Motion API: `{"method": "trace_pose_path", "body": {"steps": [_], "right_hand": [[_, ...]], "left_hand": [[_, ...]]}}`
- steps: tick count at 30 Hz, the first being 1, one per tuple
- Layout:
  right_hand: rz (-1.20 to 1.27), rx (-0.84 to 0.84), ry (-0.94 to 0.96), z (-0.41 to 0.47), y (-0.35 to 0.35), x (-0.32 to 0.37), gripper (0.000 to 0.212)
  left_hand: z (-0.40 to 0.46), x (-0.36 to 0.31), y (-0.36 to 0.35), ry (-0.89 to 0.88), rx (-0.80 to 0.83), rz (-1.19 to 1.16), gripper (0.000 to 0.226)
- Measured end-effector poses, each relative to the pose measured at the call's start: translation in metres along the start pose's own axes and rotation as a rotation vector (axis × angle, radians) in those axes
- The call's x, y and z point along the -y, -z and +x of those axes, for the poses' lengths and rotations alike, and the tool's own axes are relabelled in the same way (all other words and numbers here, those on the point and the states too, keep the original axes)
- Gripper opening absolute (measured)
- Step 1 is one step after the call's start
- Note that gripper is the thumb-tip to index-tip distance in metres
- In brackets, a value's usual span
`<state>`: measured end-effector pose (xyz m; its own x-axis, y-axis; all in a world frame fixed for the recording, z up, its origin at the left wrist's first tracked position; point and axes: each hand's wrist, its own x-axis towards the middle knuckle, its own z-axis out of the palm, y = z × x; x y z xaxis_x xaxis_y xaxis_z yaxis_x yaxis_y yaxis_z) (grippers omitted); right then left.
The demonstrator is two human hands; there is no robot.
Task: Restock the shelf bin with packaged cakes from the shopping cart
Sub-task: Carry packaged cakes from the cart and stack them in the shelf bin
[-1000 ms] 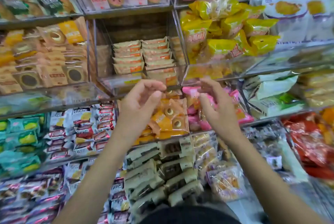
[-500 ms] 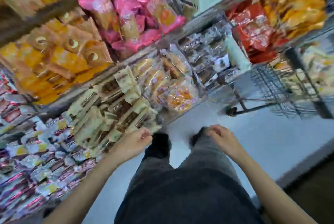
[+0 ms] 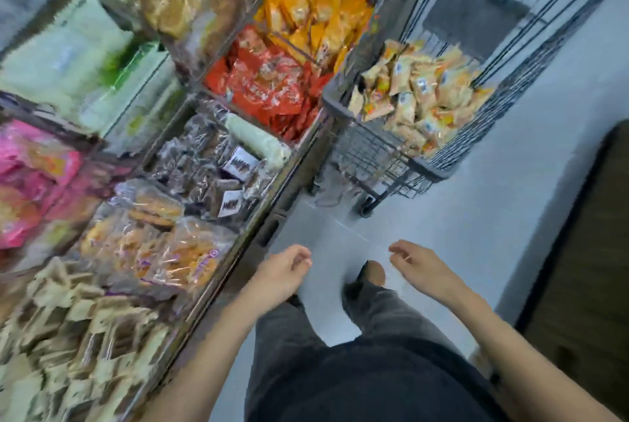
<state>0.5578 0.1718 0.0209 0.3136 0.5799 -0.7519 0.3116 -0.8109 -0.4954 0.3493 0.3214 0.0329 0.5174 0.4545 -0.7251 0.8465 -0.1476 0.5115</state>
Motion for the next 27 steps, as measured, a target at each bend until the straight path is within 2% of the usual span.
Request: {"method": "trace_pose_path", "body": {"steps": [4,9,13,20,24,27], "right_hand": [[0.184,-0.159,-0.014,0.018,0.072,-0.014,0.025],[0.288,-0.268,0.05,0.046,0.127,-0.006,0.02],[0.378,-0.311,0.037,0.071,0.147,0.005,0.013],[0.504,-0.306,-0.113,0.144,0.164,0.019,0.012],[0.537,-0.251,-0.25,0.2,0.167,0.01,0.023],[0.559,-0.197,-0.313,0.224,0.166,0.002,0.013]], "left_hand": [[0.031,-0.088,-0.009,-0.152,0.05,0.068,0.021],[0.089,-0.167,0.022,-0.304,-0.09,0.1,0.019],[0.167,-0.209,0.051,-0.257,-0.017,0.18,0.015],[0.349,-0.23,0.067,-0.067,0.175,0.463,0.033],[0.43,-0.222,0.054,-0.019,0.117,0.468,0.036],[0.464,-0.217,0.036,0.004,0.041,0.622,0.051]]}}
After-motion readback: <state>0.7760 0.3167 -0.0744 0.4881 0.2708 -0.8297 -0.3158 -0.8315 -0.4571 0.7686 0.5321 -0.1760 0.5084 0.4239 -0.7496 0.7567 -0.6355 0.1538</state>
